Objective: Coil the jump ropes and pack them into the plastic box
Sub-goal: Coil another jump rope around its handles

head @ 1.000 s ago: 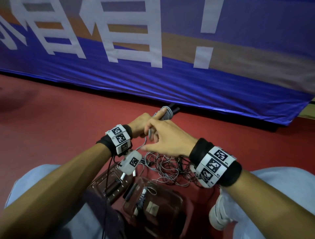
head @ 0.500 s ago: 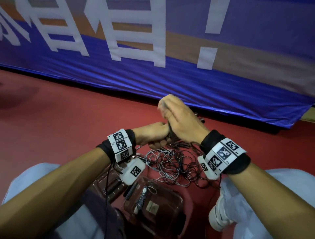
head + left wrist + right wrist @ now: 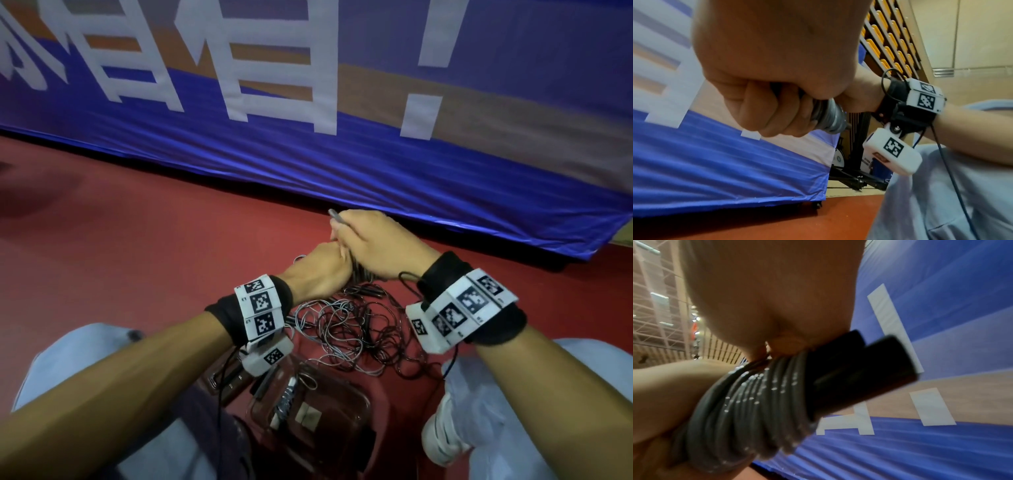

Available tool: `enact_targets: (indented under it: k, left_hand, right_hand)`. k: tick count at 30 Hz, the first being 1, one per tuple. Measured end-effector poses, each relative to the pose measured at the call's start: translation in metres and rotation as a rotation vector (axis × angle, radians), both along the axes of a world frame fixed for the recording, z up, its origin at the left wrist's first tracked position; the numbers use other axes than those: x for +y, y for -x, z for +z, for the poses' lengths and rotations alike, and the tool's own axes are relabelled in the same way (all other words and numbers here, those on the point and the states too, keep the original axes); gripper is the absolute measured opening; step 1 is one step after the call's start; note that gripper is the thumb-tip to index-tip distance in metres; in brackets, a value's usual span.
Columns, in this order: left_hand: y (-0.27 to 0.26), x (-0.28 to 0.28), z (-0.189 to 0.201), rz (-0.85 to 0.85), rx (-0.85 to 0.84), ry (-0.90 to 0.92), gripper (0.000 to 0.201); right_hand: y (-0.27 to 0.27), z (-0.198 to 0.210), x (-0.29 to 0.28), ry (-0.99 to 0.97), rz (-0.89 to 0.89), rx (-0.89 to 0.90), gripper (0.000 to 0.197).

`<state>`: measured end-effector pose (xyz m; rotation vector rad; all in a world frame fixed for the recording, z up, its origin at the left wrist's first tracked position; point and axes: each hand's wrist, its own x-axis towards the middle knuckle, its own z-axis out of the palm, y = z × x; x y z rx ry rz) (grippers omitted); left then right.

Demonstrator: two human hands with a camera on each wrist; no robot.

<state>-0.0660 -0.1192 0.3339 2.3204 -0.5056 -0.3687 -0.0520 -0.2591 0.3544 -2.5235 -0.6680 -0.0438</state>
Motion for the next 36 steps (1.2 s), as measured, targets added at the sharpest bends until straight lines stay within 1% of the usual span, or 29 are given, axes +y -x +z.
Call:
enact_targets:
  k: [3, 6, 9, 11, 13, 15, 16, 18, 19, 20, 22, 24, 25, 28, 30, 32, 33, 34, 36]
  left_hand:
    - [-0.008, 0.002, 0.000, 0.010, -0.189, -0.100, 0.053]
    - [-0.014, 0.003, 0.008, 0.070, -0.379, -0.178, 0.050]
    - [-0.017, 0.002, 0.013, 0.092, -0.470, -0.164, 0.043]
    - [-0.016, 0.002, 0.013, 0.084, -0.510, -0.146, 0.035]
    - [-0.014, 0.000, 0.010, 0.058, -0.574, -0.156, 0.035]
    - [-0.010, -0.001, 0.009, 0.013, -0.639, -0.171, 0.041]
    - [-0.009, -0.001, 0.009, -0.009, -0.668, -0.186, 0.043]
    - [-0.009, 0.001, 0.012, -0.056, -0.744, -0.240, 0.042]
    - [-0.009, 0.003, 0.014, -0.081, -0.791, -0.269, 0.041]
    - [-0.010, 0.005, 0.017, -0.102, -0.834, -0.294, 0.041]
    - [-0.013, 0.012, 0.021, -0.117, -0.903, -0.317, 0.040]
    - [-0.016, 0.019, 0.025, -0.097, -0.938, -0.287, 0.039]
    - [-0.018, 0.021, 0.026, -0.086, -0.943, -0.262, 0.037]
    - [-0.017, 0.020, 0.027, -0.045, -0.869, -0.156, 0.022]
    - [-0.020, 0.017, 0.025, 0.046, -0.786, -0.045, 0.015]
    - [-0.023, 0.015, 0.023, 0.130, -0.712, 0.104, 0.015]
    - [-0.024, 0.014, 0.022, 0.142, -0.661, 0.180, 0.013]
    - [-0.024, 0.013, 0.020, 0.140, -0.606, 0.241, 0.012]
    - [-0.026, 0.014, 0.017, 0.130, -0.513, 0.307, 0.015]
  right_hand:
    - [-0.008, 0.005, -0.013, -0.158, 0.033, 0.121, 0.041]
    - [-0.011, 0.005, -0.017, -0.259, 0.023, 0.170, 0.042]
    - [-0.013, 0.001, -0.014, -0.254, -0.079, 0.150, 0.046]
    - [-0.011, 0.003, -0.012, -0.221, -0.127, 0.180, 0.046]
    - [-0.012, 0.004, -0.012, -0.152, -0.159, 0.262, 0.046]
    - [-0.012, 0.007, -0.015, -0.154, -0.178, 0.391, 0.042]
    - [-0.010, 0.010, -0.017, -0.212, -0.177, 0.477, 0.039]
    - [-0.002, 0.017, -0.020, -0.438, -0.170, 0.681, 0.032]
    - [0.003, 0.020, -0.021, -0.542, -0.154, 0.753, 0.031]
    - [0.007, 0.021, -0.020, -0.629, -0.140, 0.789, 0.032]
    - [0.010, 0.016, -0.014, -0.777, -0.138, 0.803, 0.032]
    - [0.010, 0.009, -0.003, -0.891, -0.155, 0.791, 0.032]
    - [0.010, 0.004, 0.002, -0.908, -0.159, 0.761, 0.035]
    - [0.007, -0.006, 0.017, -0.859, -0.211, 0.629, 0.046]
    - [0.002, -0.009, 0.020, -0.771, -0.285, 0.475, 0.051]
    - [-0.006, -0.009, 0.018, -0.654, -0.385, 0.288, 0.048]
    - [-0.009, -0.008, 0.016, -0.629, -0.439, 0.227, 0.044]
    - [-0.011, -0.006, 0.013, -0.618, -0.478, 0.194, 0.040]
    - [-0.014, -0.005, 0.009, -0.581, -0.502, 0.141, 0.033]
